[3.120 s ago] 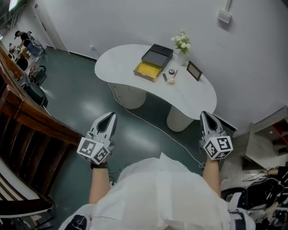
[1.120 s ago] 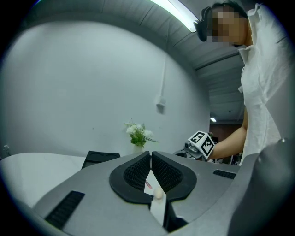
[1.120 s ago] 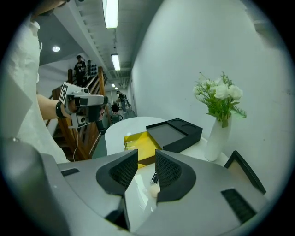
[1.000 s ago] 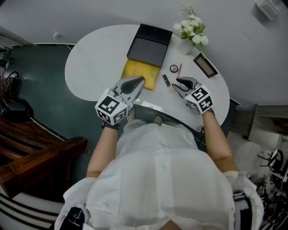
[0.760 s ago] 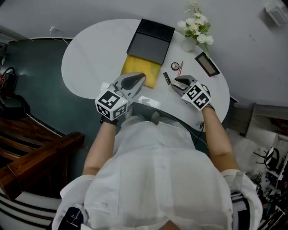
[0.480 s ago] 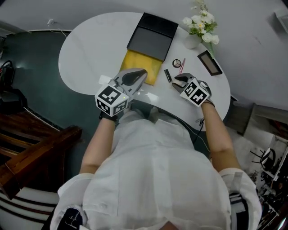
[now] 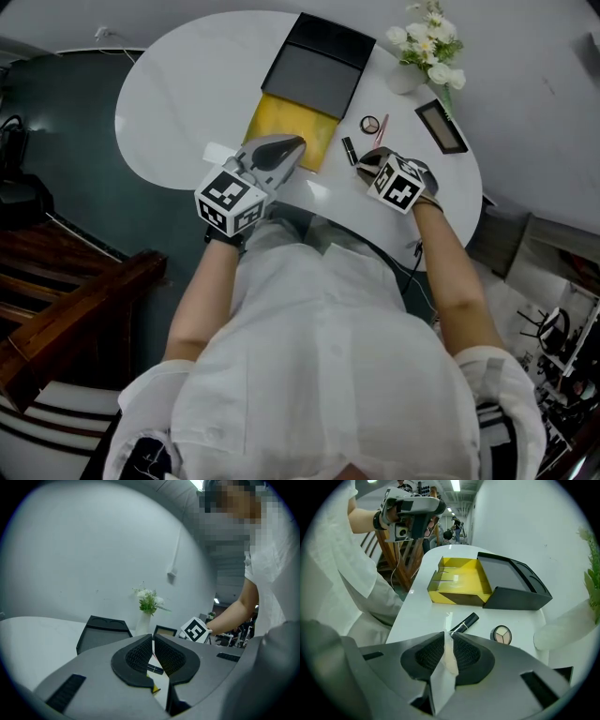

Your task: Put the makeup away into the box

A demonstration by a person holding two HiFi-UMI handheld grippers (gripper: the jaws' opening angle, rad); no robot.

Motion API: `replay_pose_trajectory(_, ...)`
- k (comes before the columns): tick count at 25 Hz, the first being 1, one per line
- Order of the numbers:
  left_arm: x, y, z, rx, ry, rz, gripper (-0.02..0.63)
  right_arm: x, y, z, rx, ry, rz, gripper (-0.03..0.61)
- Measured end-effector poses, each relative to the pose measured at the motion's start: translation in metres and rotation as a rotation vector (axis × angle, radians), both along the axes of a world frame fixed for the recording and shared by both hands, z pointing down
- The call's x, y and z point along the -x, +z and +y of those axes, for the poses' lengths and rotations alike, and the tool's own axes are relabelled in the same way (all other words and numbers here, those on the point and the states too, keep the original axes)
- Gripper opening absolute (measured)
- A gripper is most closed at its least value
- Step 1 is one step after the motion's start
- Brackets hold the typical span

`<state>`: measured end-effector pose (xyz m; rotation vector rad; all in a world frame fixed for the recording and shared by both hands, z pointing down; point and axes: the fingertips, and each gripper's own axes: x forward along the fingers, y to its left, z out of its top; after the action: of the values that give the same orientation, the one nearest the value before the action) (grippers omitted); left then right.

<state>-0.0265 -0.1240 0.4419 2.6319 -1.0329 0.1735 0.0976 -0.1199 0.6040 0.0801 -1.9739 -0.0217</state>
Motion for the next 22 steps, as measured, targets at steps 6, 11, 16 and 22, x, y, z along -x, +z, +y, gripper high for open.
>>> replay_pose_trajectory(6, -0.001, 0.004, -0.001, 0.010, 0.001, -0.001, 0.021, -0.004, 0.002, 0.001, -0.013, -0.024, 0.021, 0.022)
replay_pose_trajectory(11, 0.000, 0.004, -0.003, 0.016, 0.017, 0.005, 0.021, -0.009, -0.003, 0.000, -0.017, -0.002, 0.031, 0.015)
replay_pose_trajectory(16, 0.004, 0.002, -0.009, 0.014, 0.031, 0.011, 0.021, -0.009, -0.024, -0.010, -0.046, 0.057, 0.002, 0.014)
replay_pose_trajectory(22, 0.015, -0.002, -0.018, 0.002, 0.038, 0.011, 0.021, 0.019, -0.070, -0.031, -0.119, 0.088, -0.083, 0.012)
